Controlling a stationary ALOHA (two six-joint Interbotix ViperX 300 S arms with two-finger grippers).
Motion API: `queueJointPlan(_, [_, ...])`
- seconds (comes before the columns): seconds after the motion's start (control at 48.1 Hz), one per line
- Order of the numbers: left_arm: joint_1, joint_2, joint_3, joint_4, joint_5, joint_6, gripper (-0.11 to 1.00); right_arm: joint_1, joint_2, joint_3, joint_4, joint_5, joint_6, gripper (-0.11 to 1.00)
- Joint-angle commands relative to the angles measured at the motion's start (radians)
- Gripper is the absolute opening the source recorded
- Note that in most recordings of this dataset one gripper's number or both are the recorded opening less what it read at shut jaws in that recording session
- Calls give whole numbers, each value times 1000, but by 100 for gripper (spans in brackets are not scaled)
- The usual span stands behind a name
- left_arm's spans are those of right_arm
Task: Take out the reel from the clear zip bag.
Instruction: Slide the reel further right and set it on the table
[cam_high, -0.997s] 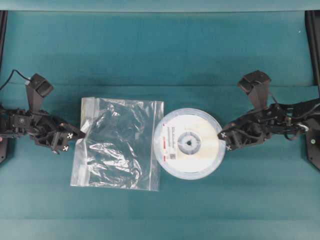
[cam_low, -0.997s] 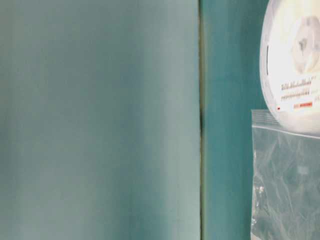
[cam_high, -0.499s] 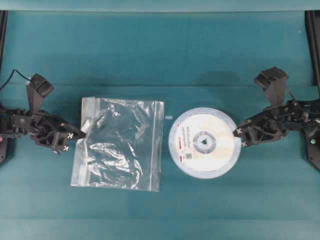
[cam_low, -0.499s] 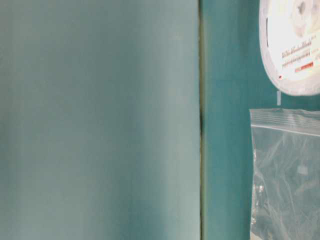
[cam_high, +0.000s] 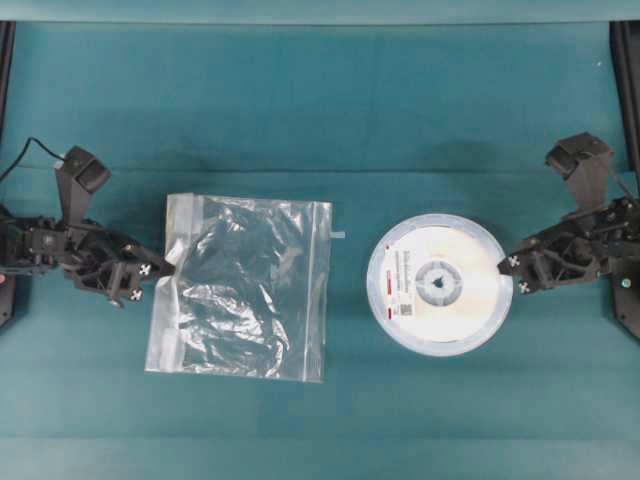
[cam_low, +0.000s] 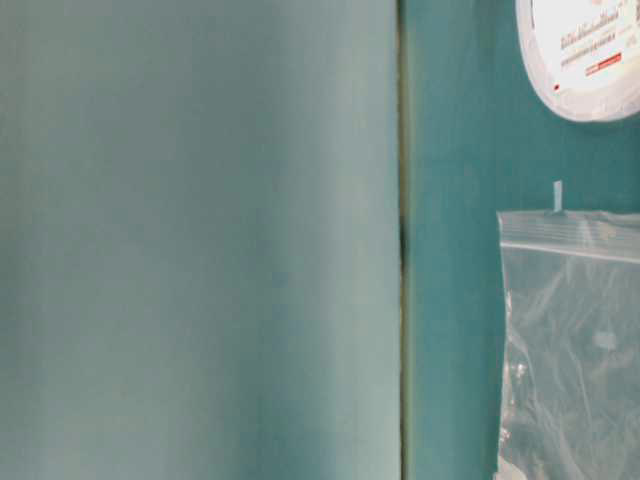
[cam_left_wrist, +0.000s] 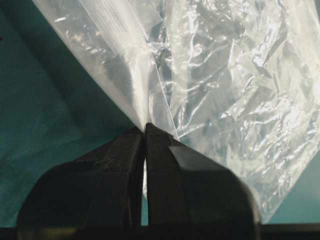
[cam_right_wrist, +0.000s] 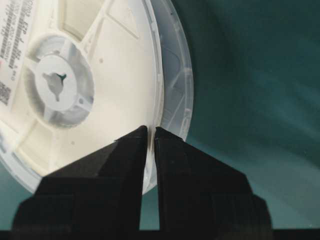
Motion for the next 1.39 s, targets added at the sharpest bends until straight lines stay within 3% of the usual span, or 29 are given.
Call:
queueJointPlan(0.0, [-2,-3,-20,2,-2,-2,-1,-8,-11,-3,0,0,9,6])
queueJointPlan(0.104, [-2,2,-32,2,9,-6,-1,-6,-8,-5,0,-2,8,2])
queueJointPlan(0.769, [8,-2,-26,2,34,-8,-1,-6,-5,-14,0,-54,9,6])
queueJointPlan(0.893, [8,0,-25,2,34,-8,-1,-6,-5,-23,0,-63,9,22])
queueJointPlan(1.08, [8,-2,-25,2,34,-6,-1,-6,-6,-32,0,-64,8,73])
queueJointPlan(1.163, [8,-2,-23,2,34,-5,-1,-6,-11,-37,-11,-66,5,90])
queueJointPlan(1.226, [8,-3,-23,2,34,-5,-1,-6,-17,-37,-18,-71,5,95])
queueJointPlan(1.371, [8,-11,-21,2,34,-5,-1,-8,-29,-35,-18,-72,5,93])
